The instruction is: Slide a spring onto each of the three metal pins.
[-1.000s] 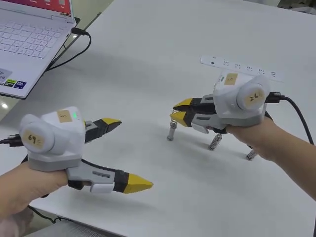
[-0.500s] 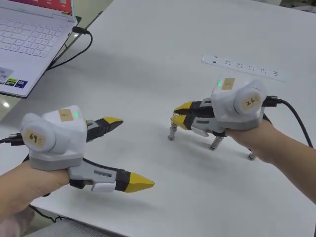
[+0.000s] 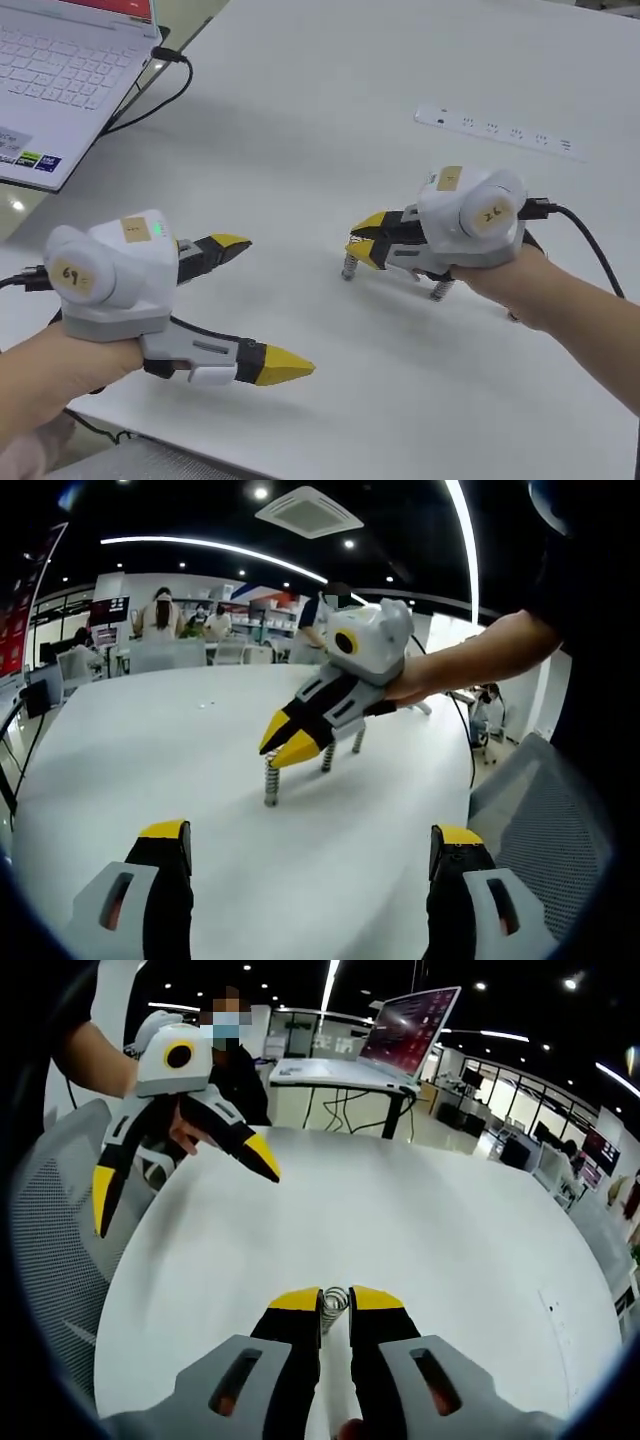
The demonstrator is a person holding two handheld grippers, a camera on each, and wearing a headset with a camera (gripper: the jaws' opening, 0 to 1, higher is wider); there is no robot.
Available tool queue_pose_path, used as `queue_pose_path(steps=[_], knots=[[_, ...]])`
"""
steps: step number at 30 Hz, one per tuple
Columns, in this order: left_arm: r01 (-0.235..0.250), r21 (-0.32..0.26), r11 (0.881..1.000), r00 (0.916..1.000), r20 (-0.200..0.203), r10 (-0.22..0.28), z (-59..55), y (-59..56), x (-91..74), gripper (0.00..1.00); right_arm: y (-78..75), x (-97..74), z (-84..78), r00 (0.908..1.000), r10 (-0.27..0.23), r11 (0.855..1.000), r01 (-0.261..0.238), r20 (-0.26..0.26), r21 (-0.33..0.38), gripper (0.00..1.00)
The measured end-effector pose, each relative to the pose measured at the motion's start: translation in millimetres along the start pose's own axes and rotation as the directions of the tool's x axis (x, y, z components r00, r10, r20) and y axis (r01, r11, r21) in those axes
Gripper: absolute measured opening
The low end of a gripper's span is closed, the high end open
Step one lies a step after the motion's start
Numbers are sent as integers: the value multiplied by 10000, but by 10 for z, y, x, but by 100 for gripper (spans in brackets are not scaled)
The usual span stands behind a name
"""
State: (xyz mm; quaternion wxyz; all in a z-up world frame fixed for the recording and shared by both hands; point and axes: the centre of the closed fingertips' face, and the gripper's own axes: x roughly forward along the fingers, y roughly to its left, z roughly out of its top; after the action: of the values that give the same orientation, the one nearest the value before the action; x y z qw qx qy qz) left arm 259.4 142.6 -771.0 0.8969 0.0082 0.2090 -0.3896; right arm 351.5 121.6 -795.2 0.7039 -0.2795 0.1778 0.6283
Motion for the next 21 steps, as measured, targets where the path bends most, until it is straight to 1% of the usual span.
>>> queue_pose_path(steps=[2,3,7,10,14,21], knots=[[3,-13,10000,10000,6,-3,-1,1,1,97,8,23,-37,9999,47,10000,-48,-103,-11,8],[4,-18,10000,10000,17,-4,1,2,1,97,4,31,-4,9999,34,10000,-35,130,53,8],[37,-30,10000,10000,-21,-37,-10,0,7,96,-24,37,-13,10000,-5,9999,5,51,147,8],[41,-19,10000,10000,12,-41,-3,-2,10,96,-4,19,-27,10000,41,10000,-42,-50,-53,8],[35,-54,10000,10000,1,-35,-15,2,18,96,-8,2,-41,10000,13,10000,-13,-22,-8,8],[69,-27,10000,10000,28,-69,2,0,31,96,-17,9,-33,10000,-56,9999,56,-40,-89,8]])
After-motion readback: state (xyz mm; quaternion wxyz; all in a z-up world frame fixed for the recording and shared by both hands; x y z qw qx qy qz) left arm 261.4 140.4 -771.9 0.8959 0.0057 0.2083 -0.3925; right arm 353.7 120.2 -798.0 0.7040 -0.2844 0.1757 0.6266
